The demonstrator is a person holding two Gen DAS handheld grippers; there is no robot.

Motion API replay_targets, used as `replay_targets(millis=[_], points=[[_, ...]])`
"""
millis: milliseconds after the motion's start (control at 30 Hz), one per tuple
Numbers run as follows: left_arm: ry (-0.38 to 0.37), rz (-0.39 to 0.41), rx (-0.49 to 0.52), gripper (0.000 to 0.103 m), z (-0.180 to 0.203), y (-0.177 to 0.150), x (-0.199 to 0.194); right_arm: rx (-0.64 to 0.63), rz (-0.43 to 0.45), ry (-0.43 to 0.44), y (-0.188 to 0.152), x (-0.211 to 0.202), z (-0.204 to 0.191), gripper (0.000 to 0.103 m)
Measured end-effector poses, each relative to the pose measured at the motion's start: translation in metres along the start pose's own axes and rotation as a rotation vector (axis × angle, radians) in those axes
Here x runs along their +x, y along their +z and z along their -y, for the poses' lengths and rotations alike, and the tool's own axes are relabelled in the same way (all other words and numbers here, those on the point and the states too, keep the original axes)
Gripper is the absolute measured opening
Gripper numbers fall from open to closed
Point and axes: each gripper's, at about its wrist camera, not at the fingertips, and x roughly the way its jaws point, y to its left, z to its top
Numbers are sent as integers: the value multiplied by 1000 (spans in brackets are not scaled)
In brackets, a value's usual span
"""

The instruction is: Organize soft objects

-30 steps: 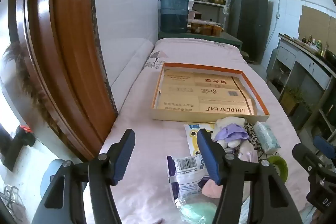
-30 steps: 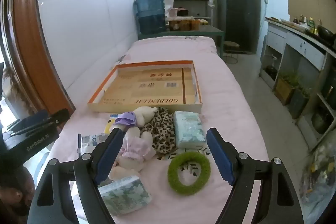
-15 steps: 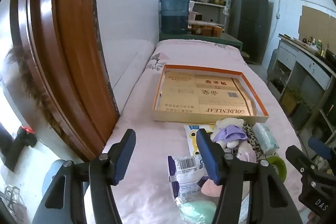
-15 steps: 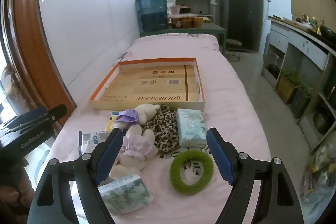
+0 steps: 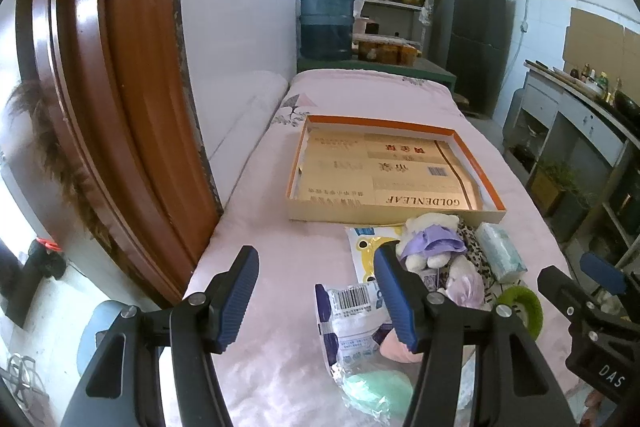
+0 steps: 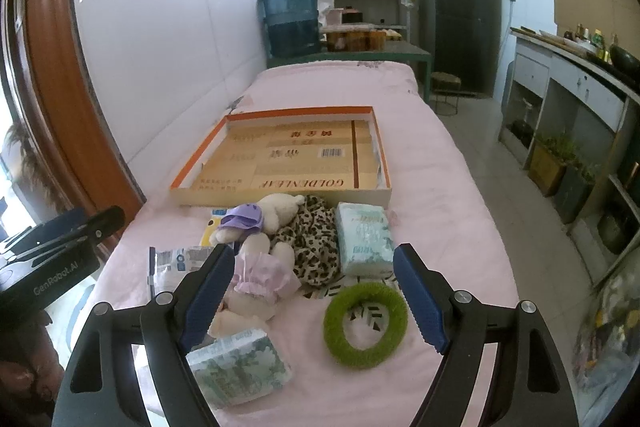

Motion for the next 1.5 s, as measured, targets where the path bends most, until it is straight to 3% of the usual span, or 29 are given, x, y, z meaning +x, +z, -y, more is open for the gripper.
replay_targets(millis=[1500], points=[[4, -12, 11, 60, 1, -6, 3, 1, -14, 10, -6, 4, -4, 83]])
